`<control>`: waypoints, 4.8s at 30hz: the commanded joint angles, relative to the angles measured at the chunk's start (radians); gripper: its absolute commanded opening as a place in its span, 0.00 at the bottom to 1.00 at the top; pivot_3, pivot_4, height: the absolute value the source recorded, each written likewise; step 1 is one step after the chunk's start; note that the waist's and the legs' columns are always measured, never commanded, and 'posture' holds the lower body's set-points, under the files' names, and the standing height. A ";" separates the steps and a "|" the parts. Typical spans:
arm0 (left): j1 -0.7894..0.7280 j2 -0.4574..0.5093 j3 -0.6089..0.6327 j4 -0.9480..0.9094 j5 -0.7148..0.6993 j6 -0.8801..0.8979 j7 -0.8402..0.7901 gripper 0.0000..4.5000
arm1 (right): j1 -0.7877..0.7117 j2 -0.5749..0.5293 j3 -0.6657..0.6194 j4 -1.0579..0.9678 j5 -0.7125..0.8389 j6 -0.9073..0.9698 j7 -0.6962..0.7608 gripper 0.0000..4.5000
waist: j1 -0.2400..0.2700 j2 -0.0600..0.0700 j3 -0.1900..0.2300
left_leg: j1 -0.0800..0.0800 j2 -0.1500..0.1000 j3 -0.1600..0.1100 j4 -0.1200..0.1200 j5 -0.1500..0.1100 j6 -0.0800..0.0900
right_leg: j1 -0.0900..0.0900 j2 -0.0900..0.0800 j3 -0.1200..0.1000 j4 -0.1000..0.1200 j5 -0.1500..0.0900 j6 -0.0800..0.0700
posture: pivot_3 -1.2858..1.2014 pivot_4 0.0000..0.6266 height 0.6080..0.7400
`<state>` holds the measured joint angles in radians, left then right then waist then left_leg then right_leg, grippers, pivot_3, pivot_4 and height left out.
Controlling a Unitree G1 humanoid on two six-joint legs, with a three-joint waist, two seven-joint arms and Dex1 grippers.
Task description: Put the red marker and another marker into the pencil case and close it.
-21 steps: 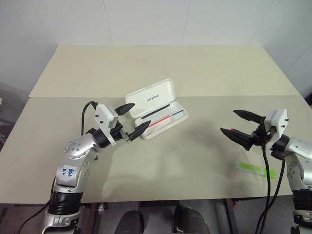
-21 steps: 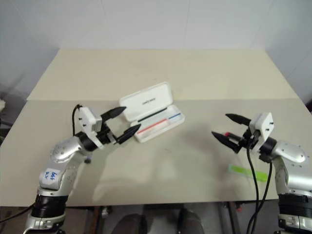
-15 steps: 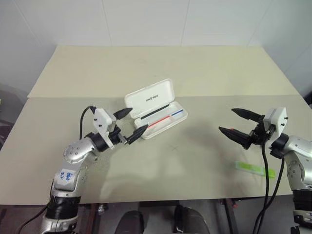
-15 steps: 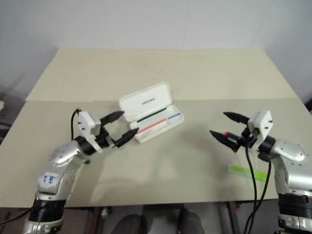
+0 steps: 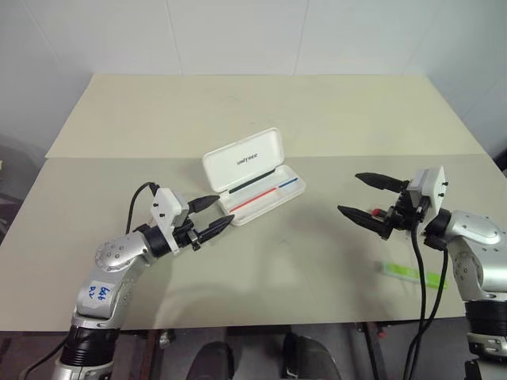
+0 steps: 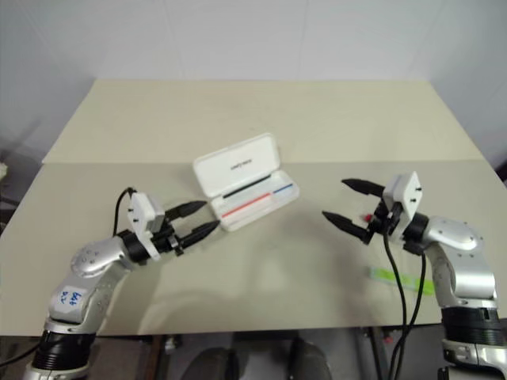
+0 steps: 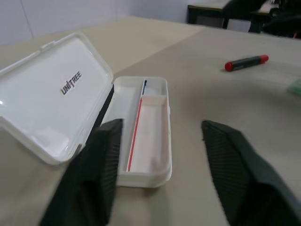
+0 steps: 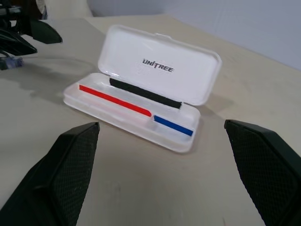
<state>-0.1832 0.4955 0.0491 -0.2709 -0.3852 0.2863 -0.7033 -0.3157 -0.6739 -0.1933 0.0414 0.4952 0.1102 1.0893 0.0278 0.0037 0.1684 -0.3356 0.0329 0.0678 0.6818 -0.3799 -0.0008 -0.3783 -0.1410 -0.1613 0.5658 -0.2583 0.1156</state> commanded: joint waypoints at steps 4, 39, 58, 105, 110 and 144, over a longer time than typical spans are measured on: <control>-0.070 0.026 -0.078 -0.020 0.039 0.051 -0.021 0.55 | -0.020 -0.011 0.024 -0.055 0.028 0.015 0.050 1.00 | -0.001 0.000 0.000 | -0.001 -0.001 0.000 0.000 0.000 0.000 | 0.000 0.000 0.000 0.000 0.000 0.000 | 0.52 0.24 1.00; -0.334 0.059 -0.350 0.141 0.290 0.265 -0.104 0.55 | 0.085 -0.217 -0.076 -0.042 0.065 0.052 0.267 1.00 | 0.000 -0.001 0.001 | 0.000 0.000 0.001 0.001 0.000 0.000 | 0.000 0.001 0.000 0.000 0.000 0.000 | 0.52 0.24 1.00; -0.392 0.074 -0.434 0.162 0.320 0.363 -0.177 0.01 | 0.049 -0.231 -0.081 -0.011 0.051 0.021 0.260 1.00 | 0.004 -0.001 0.001 | 0.001 0.000 0.001 0.001 0.000 0.000 | 0.001 0.001 0.001 0.000 0.000 0.000 | 0.52 0.24 1.00; -0.464 0.026 -0.419 -0.113 0.113 0.730 -0.313 0.75 | 0.050 -0.169 -0.054 -0.064 0.053 0.054 0.209 1.00 | 0.021 -0.001 0.001 | 0.000 0.000 0.001 0.003 0.000 0.000 | 0.001 0.001 0.001 0.000 0.000 0.000 | 0.52 0.24 1.00; -0.451 0.032 -0.405 -0.140 0.057 0.729 -0.305 0.75 | 0.040 -0.152 -0.042 -0.057 0.050 0.050 0.204 1.00 | 0.019 -0.001 0.001 | 0.000 0.000 0.001 0.003 0.000 0.000 | 0.001 0.001 0.001 0.000 0.000 0.000 | 0.52 0.24 1.00; -0.266 0.209 0.066 -0.087 -0.306 0.315 -0.401 0.99 | -0.450 -0.286 0.141 0.942 -0.317 -0.269 0.448 1.00 | -0.012 -0.001 0.001 | 0.000 0.000 0.001 0.002 0.001 -0.001 | 0.001 0.001 0.001 -0.001 0.000 0.000 | 0.52 0.24 1.00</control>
<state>-0.4402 0.6868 0.0976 -0.3244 -0.6698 0.6118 -1.1010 -0.7382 -0.9400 -0.0541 0.9389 0.2027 -0.1143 1.5059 0.0155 0.0026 0.1692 -0.3353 0.0332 0.0690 0.6842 -0.3793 -0.0014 -0.3772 -0.1399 -0.1598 0.5654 -0.2583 0.1159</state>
